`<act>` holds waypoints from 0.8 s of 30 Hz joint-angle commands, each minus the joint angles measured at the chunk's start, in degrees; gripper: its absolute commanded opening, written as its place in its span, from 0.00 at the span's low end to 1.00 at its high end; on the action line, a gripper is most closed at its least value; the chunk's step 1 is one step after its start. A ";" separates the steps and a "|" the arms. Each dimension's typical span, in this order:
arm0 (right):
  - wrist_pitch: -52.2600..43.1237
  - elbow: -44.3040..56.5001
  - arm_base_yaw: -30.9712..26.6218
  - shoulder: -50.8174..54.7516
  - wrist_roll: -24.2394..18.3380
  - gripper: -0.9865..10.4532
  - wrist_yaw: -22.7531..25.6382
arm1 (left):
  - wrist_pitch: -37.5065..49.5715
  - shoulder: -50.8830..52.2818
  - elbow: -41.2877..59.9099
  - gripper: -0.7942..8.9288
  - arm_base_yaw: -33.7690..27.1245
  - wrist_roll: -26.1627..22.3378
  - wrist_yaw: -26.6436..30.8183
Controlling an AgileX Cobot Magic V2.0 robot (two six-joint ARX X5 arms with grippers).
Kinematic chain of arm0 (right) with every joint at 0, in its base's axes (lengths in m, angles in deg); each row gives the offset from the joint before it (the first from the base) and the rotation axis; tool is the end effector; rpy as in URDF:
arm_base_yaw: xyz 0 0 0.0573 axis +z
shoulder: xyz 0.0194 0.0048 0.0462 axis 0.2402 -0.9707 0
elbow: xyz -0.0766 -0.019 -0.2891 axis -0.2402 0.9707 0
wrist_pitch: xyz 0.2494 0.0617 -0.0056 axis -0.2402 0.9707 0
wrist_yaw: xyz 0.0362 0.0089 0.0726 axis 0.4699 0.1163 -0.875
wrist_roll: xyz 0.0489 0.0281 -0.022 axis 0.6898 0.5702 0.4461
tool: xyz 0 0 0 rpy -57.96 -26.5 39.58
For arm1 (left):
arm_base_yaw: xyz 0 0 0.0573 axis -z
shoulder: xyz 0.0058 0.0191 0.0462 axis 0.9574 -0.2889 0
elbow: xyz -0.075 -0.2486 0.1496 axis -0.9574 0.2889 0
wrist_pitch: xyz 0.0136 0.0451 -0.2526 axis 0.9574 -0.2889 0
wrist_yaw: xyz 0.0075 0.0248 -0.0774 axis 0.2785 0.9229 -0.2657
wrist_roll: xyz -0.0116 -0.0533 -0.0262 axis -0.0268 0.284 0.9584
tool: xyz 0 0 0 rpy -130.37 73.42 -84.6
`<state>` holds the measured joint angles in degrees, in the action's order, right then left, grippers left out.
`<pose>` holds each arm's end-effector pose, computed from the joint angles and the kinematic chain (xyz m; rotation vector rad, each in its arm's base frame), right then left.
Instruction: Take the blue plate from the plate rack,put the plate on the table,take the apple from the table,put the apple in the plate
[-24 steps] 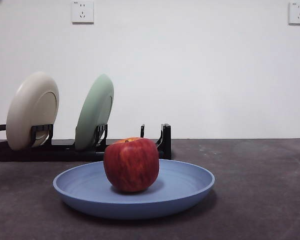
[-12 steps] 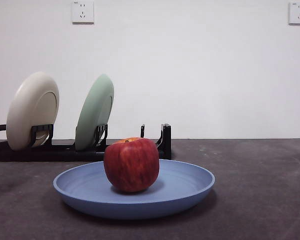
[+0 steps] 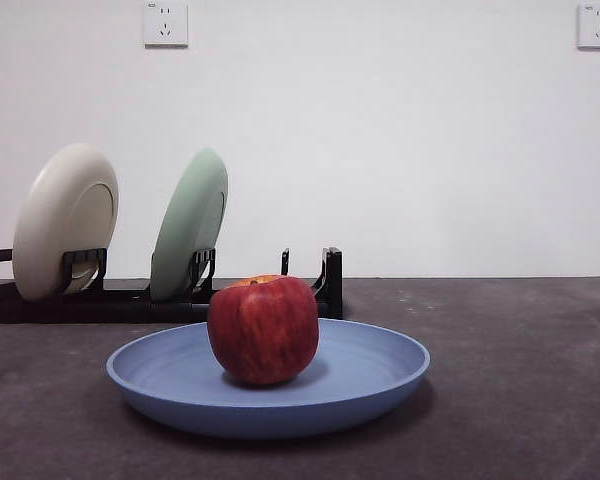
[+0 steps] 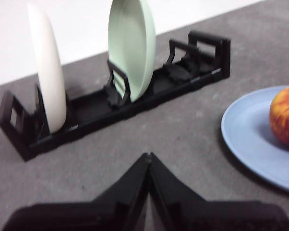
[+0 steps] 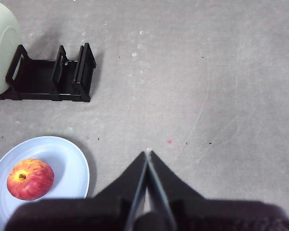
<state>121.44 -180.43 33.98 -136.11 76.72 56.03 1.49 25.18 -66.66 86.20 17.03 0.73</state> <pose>0.1046 0.0829 0.4666 -0.0300 0.6726 0.0606 0.0746 -0.0211 0.1612 0.2078 0.1792 -0.3406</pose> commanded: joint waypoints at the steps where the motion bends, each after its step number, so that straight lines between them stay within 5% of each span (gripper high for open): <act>1: 1.18 0.37 0.07 0.04 0.59 0.09 0.24 | -0.96 1.97 1.22 0.08 -1.86 0.85 0.11; 24: 1.18 0.37 0.07 0.04 0.59 0.09 0.24 | 0.76 2.10 2.95 0.08 -7.78 1.64 3.52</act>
<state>121.44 -180.43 33.98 -136.11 76.72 56.03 1.78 27.36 -64.39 78.57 18.14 4.08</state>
